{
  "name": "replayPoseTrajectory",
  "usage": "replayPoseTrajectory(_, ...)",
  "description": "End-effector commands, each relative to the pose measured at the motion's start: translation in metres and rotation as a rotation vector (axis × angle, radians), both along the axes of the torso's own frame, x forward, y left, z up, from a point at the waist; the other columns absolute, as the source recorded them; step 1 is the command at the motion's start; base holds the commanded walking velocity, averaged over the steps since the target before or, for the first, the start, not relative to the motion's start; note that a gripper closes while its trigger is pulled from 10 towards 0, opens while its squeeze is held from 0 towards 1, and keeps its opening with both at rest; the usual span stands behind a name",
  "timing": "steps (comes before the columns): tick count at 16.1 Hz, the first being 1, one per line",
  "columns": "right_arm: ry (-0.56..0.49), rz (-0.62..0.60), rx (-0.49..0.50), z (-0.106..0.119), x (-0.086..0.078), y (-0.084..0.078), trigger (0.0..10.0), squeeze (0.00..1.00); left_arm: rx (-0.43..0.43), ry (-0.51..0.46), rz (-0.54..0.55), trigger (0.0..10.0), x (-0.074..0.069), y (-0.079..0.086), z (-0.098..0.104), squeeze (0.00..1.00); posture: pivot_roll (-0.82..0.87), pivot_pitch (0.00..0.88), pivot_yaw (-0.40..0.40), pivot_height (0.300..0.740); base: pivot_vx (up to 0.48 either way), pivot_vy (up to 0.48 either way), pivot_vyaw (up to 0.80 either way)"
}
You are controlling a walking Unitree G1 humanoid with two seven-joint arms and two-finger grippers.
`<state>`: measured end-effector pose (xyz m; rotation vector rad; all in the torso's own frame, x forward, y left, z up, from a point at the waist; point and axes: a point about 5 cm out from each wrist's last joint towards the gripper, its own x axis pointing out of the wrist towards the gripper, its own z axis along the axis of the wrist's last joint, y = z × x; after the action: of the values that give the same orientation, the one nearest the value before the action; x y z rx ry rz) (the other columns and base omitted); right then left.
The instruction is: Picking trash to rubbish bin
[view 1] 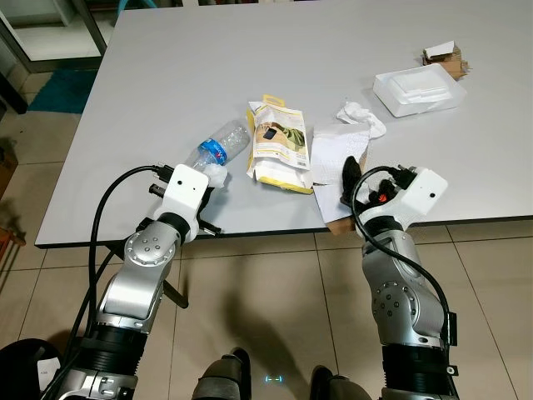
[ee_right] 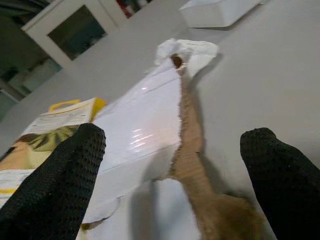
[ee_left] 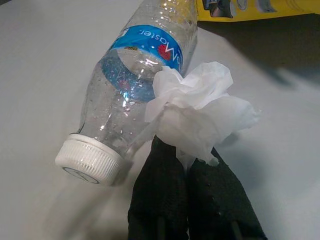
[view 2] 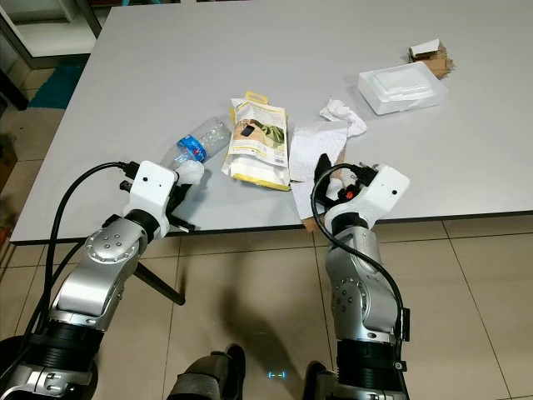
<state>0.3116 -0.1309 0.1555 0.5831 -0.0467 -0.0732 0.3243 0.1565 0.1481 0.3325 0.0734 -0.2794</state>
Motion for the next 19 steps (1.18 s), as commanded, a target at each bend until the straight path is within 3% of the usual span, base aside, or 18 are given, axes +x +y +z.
replayPoseTrajectory(1,0.038,-0.007,0.090,-0.007,-0.005,0.007,10.0,0.00,0.012,-0.001,-0.005,10.0,-0.001,0.001,0.001,0.00,0.32,0.237,0.039,0.740,0.000,0.000,0.00)
replayPoseTrajectory(3,0.088,0.044,0.152,-0.019,-0.007,0.015,10.0,0.00,0.010,0.001,-0.008,10.0,-0.002,0.000,0.000,0.00,0.32,0.235,0.040,0.740,0.000,0.000,0.00)
replayPoseTrajectory(11,0.094,0.143,0.219,-0.021,-0.003,0.031,10.0,0.00,0.020,0.002,-0.013,10.0,-0.004,0.002,0.000,0.00,0.33,0.237,0.043,0.740,0.000,0.000,0.00)
replayPoseTrajectory(16,0.061,0.204,0.335,-0.024,0.003,0.040,10.0,0.00,0.022,0.007,-0.018,10.0,-0.004,0.001,-0.001,0.00,0.33,0.246,0.046,0.740,0.000,0.000,0.00)
replayPoseTrajectory(17,0.050,0.212,0.352,-0.024,0.004,0.040,8.2,0.00,0.021,0.005,-0.017,10.0,-0.004,0.002,0.000,0.00,0.33,0.246,0.046,0.740,0.000,0.000,0.00)
replayPoseTrajectory(18,0.042,0.217,0.380,-0.025,0.005,0.040,0.0,0.00,0.022,0.004,-0.015,10.0,-0.003,0.003,0.001,0.00,0.34,0.245,0.049,0.740,0.000,0.000,0.00)
replayPoseTrajectory(19,0.042,0.211,0.389,-0.027,0.006,0.038,0.0,0.00,0.023,0.004,-0.014,10.0,-0.004,0.003,0.001,0.00,0.34,0.245,0.049,0.740,0.000,0.000,0.00)
